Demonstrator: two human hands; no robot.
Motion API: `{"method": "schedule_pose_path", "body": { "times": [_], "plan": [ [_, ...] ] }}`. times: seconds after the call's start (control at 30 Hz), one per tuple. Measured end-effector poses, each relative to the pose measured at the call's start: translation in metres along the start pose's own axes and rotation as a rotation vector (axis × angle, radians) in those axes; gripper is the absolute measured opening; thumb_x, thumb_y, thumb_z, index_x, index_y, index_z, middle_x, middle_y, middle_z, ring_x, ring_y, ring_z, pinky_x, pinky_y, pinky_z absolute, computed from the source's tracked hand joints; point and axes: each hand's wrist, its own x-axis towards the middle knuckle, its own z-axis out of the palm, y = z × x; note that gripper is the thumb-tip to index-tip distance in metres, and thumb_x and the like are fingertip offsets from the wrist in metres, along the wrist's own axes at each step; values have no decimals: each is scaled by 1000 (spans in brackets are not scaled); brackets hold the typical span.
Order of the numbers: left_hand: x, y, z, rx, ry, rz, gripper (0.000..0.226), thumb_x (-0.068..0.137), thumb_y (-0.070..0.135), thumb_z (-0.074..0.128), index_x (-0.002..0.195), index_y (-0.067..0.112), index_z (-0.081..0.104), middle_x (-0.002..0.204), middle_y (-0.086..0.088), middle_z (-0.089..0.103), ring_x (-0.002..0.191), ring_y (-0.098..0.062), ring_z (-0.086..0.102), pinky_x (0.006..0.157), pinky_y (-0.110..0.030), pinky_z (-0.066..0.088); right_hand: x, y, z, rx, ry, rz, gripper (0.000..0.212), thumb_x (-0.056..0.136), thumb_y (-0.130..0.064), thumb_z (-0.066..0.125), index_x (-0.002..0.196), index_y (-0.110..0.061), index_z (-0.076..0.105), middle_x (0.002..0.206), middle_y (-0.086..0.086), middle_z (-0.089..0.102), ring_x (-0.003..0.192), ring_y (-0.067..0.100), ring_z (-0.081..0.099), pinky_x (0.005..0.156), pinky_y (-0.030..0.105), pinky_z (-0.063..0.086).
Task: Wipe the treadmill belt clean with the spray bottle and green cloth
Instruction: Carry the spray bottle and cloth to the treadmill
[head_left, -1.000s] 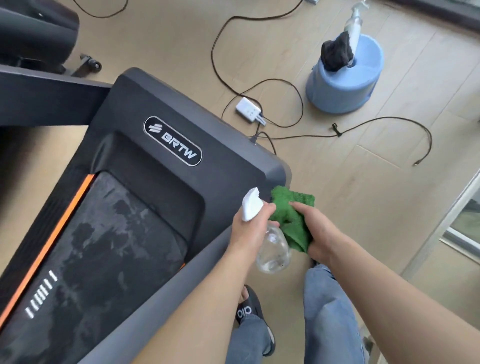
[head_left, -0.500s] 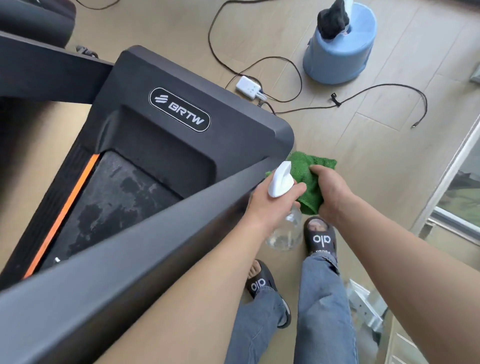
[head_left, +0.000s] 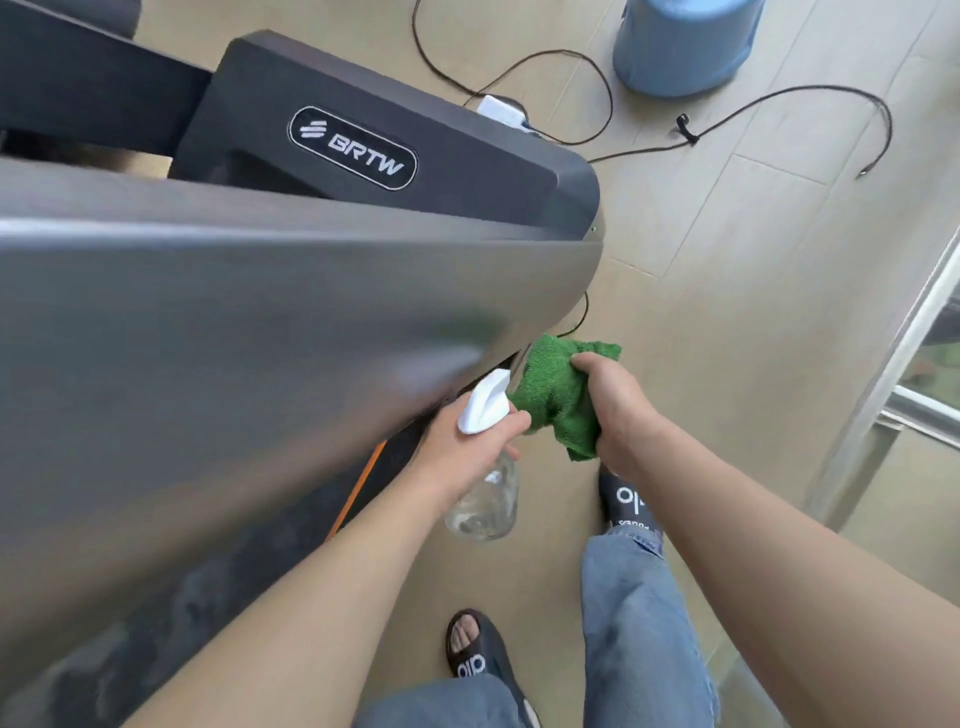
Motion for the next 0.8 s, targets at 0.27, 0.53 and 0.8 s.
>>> {"method": "schedule_pose_path", "body": {
  "times": [0.27, 0.53, 0.8],
  "plan": [
    [-18, -110, -42, -149, 107, -87, 20, 93, 34, 73, 109, 22, 70, 95, 6, 81, 88, -18, 81, 78, -32, 57, 4, 86, 57, -286, 121, -383, 23, 96, -32, 43, 108, -17, 56, 109, 10, 65, 101, 33, 62, 89, 45, 54],
    [5, -214, -83, -233, 202, -138, 20, 92, 25, 75, 109, 19, 69, 97, 2, 84, 85, -24, 82, 99, -50, 59, 35, 136, 124, -221, 24, -576, 15, 97, -31, 45, 103, -22, 56, 107, 4, 66, 104, 29, 62, 97, 48, 50],
    [64, -258, -110, -444, 310, -62, 24, 90, 23, 76, 112, 17, 71, 101, -2, 83, 84, -24, 83, 96, -47, 61, 75, 144, 154, -277, 164, -925, 22, 102, -27, 45, 120, -20, 55, 103, -4, 63, 95, 18, 54, 82, 26, 38]
  ]
}}
